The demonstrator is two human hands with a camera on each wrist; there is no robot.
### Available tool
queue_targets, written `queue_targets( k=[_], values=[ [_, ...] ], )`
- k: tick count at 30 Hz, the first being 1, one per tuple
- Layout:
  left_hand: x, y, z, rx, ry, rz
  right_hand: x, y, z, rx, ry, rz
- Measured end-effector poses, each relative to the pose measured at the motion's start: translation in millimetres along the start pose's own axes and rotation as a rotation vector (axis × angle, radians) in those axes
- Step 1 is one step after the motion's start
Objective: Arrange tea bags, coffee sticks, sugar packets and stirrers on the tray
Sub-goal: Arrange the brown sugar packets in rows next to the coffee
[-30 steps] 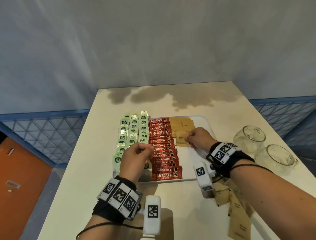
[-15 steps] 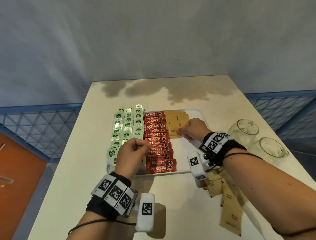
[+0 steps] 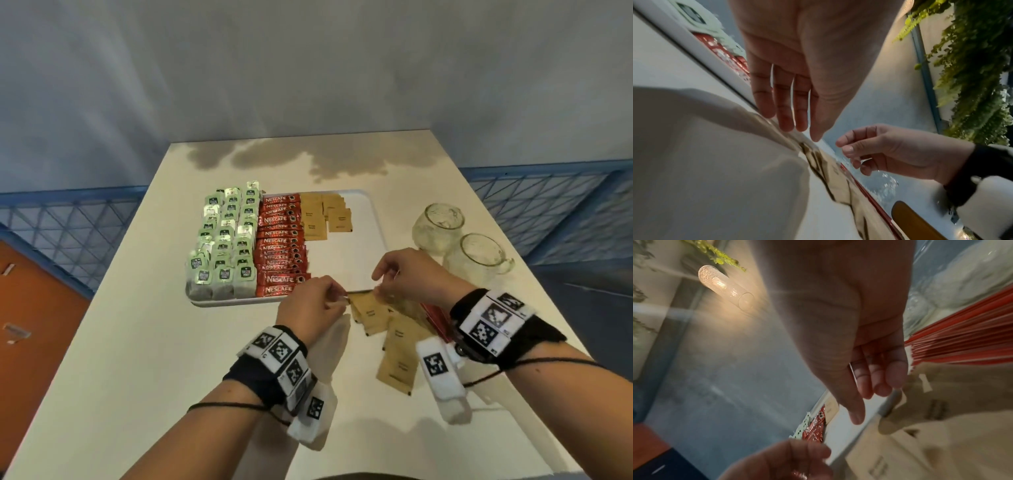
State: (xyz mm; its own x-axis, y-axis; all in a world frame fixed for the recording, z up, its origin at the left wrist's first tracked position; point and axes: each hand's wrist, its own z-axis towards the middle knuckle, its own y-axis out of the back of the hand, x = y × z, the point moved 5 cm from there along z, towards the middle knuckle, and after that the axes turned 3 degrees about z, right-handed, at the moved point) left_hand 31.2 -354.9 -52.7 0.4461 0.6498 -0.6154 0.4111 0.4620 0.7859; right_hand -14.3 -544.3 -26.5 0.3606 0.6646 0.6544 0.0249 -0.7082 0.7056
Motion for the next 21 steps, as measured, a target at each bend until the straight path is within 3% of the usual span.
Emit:
queue_targets(
  k=[7,11,17,21],
  values=[
    [-40.7,-31.2,4.0,0.053,0.026,0.275,-20.5,-16.0,-23.9,0.034,0.001,-0.056],
    [-42.1,-31.9,3.5,0.058,0.042,0.277,-24.2,-18.3,-23.0,0.037,0.006,-0.034],
    [-23.9,-17.5,-3.6,-0.039,0.134,0.025,-18.0,-18.6,-29.0,0.121,0.068,0.153],
    [-12.7,-6.9,-15.4,-0.124,0.231,-0.433,-7.8,-22.9,-35.2,0.191,0.097,0.220]
  ],
)
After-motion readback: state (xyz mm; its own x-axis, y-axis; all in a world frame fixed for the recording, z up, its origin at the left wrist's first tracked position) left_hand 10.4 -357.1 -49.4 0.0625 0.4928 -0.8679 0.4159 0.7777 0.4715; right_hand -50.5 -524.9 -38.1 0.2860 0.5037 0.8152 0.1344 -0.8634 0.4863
